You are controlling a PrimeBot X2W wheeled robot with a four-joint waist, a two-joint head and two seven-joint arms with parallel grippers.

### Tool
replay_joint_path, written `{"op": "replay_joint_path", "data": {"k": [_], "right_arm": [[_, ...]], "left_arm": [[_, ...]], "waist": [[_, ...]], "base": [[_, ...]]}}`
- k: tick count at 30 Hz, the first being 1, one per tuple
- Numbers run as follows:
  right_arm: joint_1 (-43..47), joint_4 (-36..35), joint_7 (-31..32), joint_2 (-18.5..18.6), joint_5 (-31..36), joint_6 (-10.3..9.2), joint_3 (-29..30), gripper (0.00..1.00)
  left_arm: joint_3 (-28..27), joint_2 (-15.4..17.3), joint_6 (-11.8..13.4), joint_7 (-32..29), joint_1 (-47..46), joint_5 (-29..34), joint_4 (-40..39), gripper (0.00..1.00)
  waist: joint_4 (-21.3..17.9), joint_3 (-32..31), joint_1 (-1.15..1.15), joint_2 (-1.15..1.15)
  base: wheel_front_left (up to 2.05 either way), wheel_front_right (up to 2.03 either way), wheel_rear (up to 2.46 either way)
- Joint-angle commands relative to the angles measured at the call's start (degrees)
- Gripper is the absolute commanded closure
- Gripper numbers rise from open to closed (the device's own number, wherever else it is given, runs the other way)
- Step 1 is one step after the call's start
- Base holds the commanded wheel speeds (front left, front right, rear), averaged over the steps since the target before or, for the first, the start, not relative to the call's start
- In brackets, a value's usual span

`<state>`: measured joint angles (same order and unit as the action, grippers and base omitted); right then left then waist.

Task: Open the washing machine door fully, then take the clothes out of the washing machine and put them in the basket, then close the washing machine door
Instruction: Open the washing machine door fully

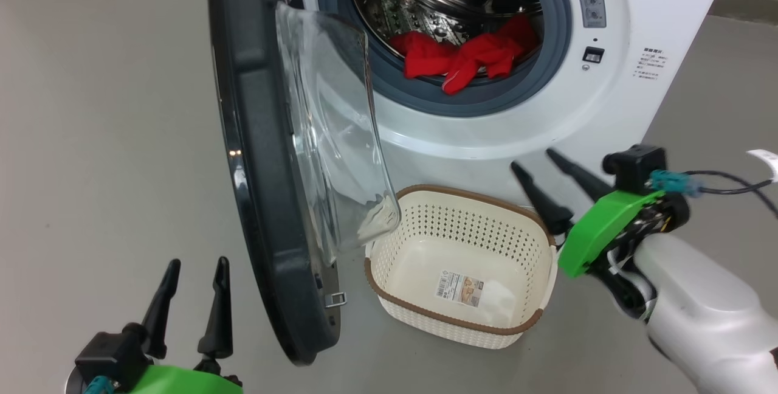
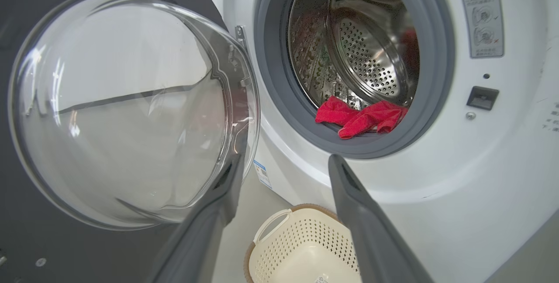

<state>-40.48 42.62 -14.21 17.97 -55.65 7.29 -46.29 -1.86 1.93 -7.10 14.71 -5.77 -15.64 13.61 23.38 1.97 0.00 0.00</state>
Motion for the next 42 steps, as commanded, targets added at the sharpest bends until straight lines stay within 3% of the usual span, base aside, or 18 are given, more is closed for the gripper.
{"op": "replay_joint_path", "data": {"k": [1,9,15,23,42], "right_arm": [[1.1,-1.7,-0.7,-0.2,3.0,0.20,3.0,0.00],[14.2,-13.3,-0.8,-5.5,24.1,0.20,26.4,0.00],[22.9,-20.5,-0.8,-8.9,32.1,0.20,34.5,0.00],[29.1,-25.9,-0.8,-11.5,36.4,0.20,38.8,0.00],[33.0,-25.6,-0.8,-13.7,38.2,0.20,38.4,0.00]], "left_arm": [[-1.9,0.9,-0.1,0.3,-0.6,0.3,-1.8,0.00],[-1.6,0.9,0.6,0.3,0.4,0.5,-2.4,0.00],[-1.2,0.9,0.9,0.3,0.7,0.6,-2.6,0.00],[-0.6,0.9,1.1,0.3,1.2,0.6,-2.8,0.00],[0.2,0.9,1.9,0.3,1.7,2.2,-1.8,0.00]], "waist": [[-0.1,0.0,0.00,0.00],[-0.2,-1.0,0.00,0.00],[0.6,-1.7,0.00,0.00],[0.8,-2.5,0.00,0.00],[0.6,-3.6,0.00,0.00]], "base": [[0.00,0.00,0.00],[0.00,0.00,0.00],[0.00,0.00,0.00],[0.00,0.00,0.00],[0.00,0.00,0.00]]}}
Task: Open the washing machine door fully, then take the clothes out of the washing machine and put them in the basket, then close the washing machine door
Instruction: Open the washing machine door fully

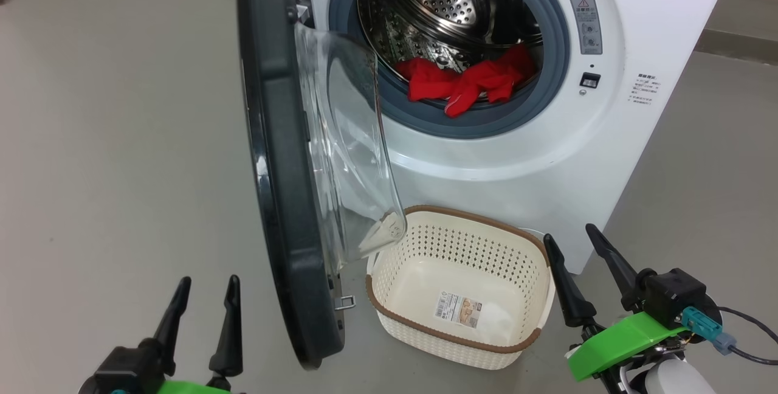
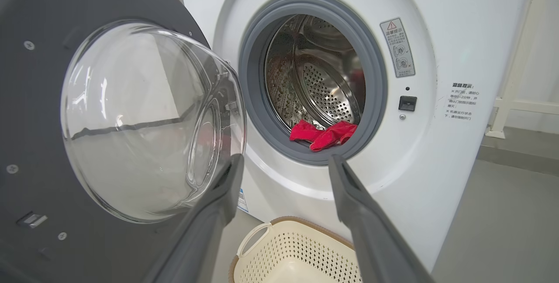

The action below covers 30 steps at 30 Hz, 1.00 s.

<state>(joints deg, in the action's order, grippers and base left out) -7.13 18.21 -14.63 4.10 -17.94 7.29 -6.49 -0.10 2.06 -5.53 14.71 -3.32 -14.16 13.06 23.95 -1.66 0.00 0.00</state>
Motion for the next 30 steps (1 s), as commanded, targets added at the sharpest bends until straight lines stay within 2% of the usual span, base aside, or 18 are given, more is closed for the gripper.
{"op": "replay_joint_path", "data": {"k": [1,12,13,14,15,16,23,30], "right_arm": [[-0.4,-1.2,-0.4,0.1,0.5,0.20,-1.5,0.00],[-0.6,-1.0,-0.4,0.1,0.2,0.20,-1.6,0.00],[-0.5,-1.0,-0.4,0.1,0.2,0.20,-1.6,0.00],[-0.5,-1.0,-0.4,0.1,0.2,0.20,-1.6,0.00],[-0.5,-1.0,-0.4,0.1,0.2,0.20,-1.5,0.00],[-0.5,-1.0,-0.4,0.1,0.1,0.20,-1.5,0.00],[-0.6,-1.1,-0.4,0.0,-0.1,0.20,-1.1,0.00],[-0.9,-1.0,-0.4,-0.3,-0.4,0.20,-0.7,0.00]], "left_arm": [[-1.5,0.8,0.6,0.3,-0.8,1.2,-1.3,0.00],[-1.6,0.8,0.4,0.3,-1.0,2.5,-0.8,0.00],[-1.6,0.8,0.3,0.3,-1.0,2.3,-0.7,0.21],[-1.6,0.8,0.3,0.3,-1.0,2.2,-0.6,0.62],[-1.5,0.8,0.2,0.3,-1.0,2.2,-0.6,0.91],[-1.5,0.8,0.1,0.3,-1.0,2.1,-0.7,1.00],[-1.6,0.8,0.3,0.3,-2.2,1.7,-2.8,1.00],[-1.4,0.8,3.1,-0.2,-4.7,1.4,-10.7,1.00]], "waist": [[0.0,0.0,0.00,0.00],[-0.2,0.3,0.00,0.00],[-0.2,0.3,0.00,0.00],[-0.3,0.3,0.00,0.00],[-0.3,0.3,0.00,0.00],[-0.3,0.3,0.00,0.00],[-0.4,0.5,0.00,0.00],[-0.8,0.4,0.00,0.00]], "base": [[0.00,0.00,0.00],[0.00,0.00,0.00],[0.00,0.00,0.00],[0.00,0.00,0.00],[0.00,0.00,0.00],[0.00,0.00,0.00],[0.00,0.00,0.00],[0.00,0.00,0.00]]}}
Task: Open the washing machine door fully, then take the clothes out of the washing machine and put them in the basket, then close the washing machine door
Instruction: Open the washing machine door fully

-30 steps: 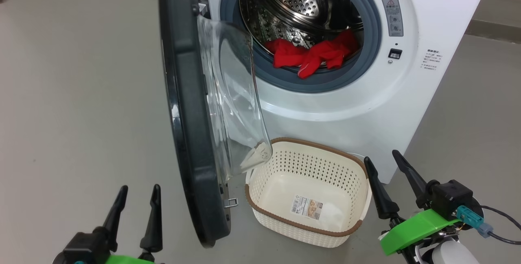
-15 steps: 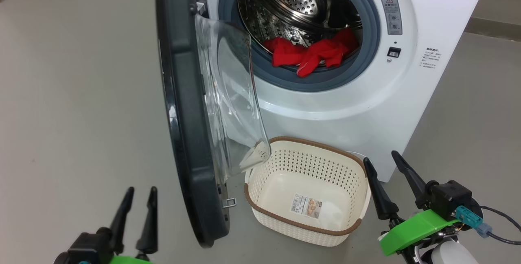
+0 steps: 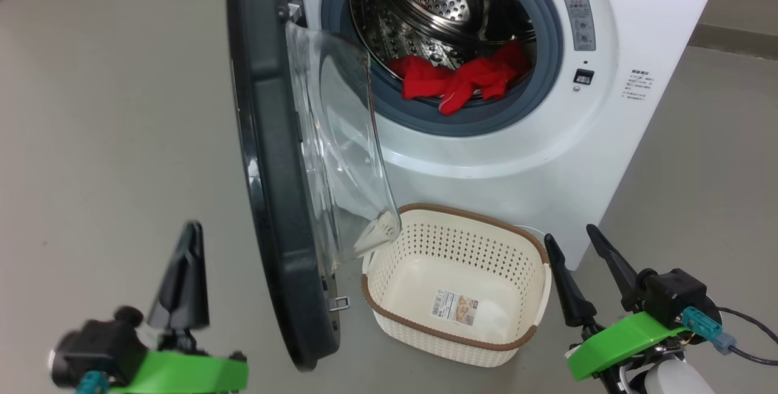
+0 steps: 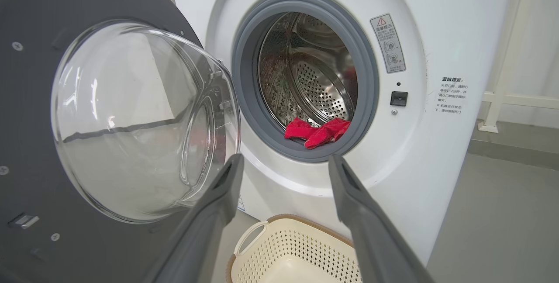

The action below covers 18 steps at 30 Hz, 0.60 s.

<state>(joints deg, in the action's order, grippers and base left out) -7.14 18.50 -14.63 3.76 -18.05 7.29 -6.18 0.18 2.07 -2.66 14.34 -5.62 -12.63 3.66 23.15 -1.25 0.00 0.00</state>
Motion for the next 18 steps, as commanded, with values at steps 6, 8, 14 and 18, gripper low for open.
{"op": "replay_joint_path", "data": {"k": [6,8,14,18], "right_arm": [[-0.8,-1.3,-0.4,0.0,-0.4,0.20,-1.1,0.00],[-0.8,-1.3,-0.4,0.0,-0.4,0.20,-1.2,0.00],[-1.1,-1.1,-0.4,0.0,-0.5,0.20,-1.3,0.00],[-1.4,-1.1,-0.4,0.0,-0.7,0.20,-1.3,0.00]], "left_arm": [[-0.4,0.9,1.5,-2.5,-4.6,0.3,-12.7,1.00],[0.3,0.9,1.6,-3.4,-5.5,0.4,-16.5,1.00],[5.1,0.9,0.2,-7.3,-7.4,-0.1,-23.8,1.00],[9.8,0.9,-0.7,-10.9,-6.7,-0.9,-24.6,1.00]], "waist": [[-0.7,-0.2,0.00,0.00],[-0.9,-0.2,0.00,0.00],[-1.7,0.2,0.00,0.00],[-2.2,0.6,0.00,0.00]], "base": [[0.00,0.00,0.00],[0.00,0.00,0.00],[0.00,0.00,0.00],[0.00,0.00,0.00]]}}
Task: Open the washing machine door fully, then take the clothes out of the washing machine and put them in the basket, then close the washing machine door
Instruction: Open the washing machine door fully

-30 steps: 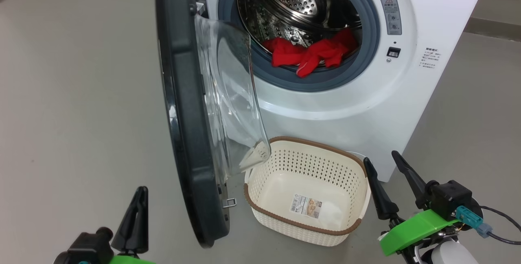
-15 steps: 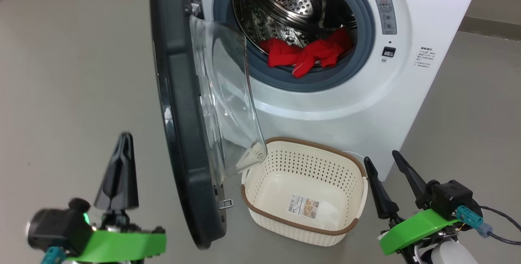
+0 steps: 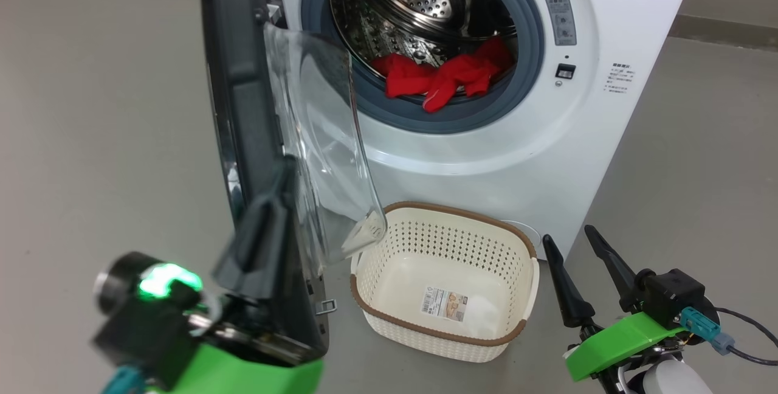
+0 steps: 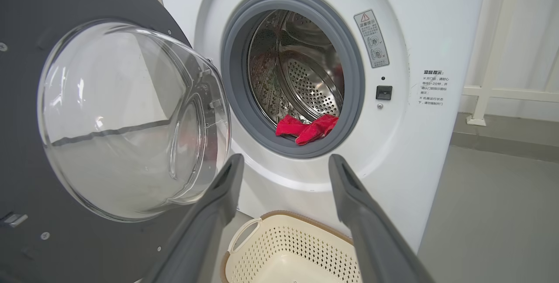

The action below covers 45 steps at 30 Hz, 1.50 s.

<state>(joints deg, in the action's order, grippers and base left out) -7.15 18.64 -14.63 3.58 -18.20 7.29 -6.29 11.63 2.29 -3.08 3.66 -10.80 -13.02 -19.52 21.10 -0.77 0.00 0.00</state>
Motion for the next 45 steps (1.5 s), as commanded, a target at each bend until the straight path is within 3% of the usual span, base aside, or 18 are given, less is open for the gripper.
{"op": "replay_joint_path", "data": {"k": [1,8,16,26,36,45], "right_arm": [[-1.4,-1.2,-0.4,0.2,-0.6,0.20,-1.2,0.00],[-1.7,-1.4,-0.4,0.4,-0.7,0.20,-1.0,0.00],[-1.9,-1.4,-0.4,0.3,-0.8,0.20,-1.2,0.00],[-1.1,-1.2,-0.4,1.0,-1.0,0.20,-1.2,0.00],[-0.8,-1.1,-0.4,1.1,-0.1,0.20,-1.1,0.00],[-1.2,-1.1,-0.4,1.9,0.0,0.20,-1.9,0.00]], "left_arm": [[-0.6,0.6,-0.3,-1.2,-1.2,-0.7,-1.1,1.00],[4.6,0.6,2.2,-7.6,2.1,-2.7,4.1,1.00],[4.1,1.0,5.3,-11.1,3.2,-2.8,12.2,1.00],[0.0,2.0,9.3,-10.5,3.3,-2.8,16.8,1.00],[-5.7,4.4,13.3,-9.3,5.2,-3.3,17.2,1.00],[-11.1,6.0,14.5,-6.7,4.6,-6.2,19.8,1.00]], "waist": [[-0.2,0.2,0.00,0.00],[-0.7,0.7,0.00,0.00],[-1.2,1.2,0.00,0.00],[-0.8,1.1,0.00,0.00],[2.2,1.7,0.00,0.00],[3.3,2.9,0.00,0.00]], "base": [[0.00,0.00,0.00],[0.00,0.00,0.00],[0.00,0.00,0.00],[0.00,0.00,0.00],[0.00,0.00,0.00],[0.00,0.00,0.00]]}}
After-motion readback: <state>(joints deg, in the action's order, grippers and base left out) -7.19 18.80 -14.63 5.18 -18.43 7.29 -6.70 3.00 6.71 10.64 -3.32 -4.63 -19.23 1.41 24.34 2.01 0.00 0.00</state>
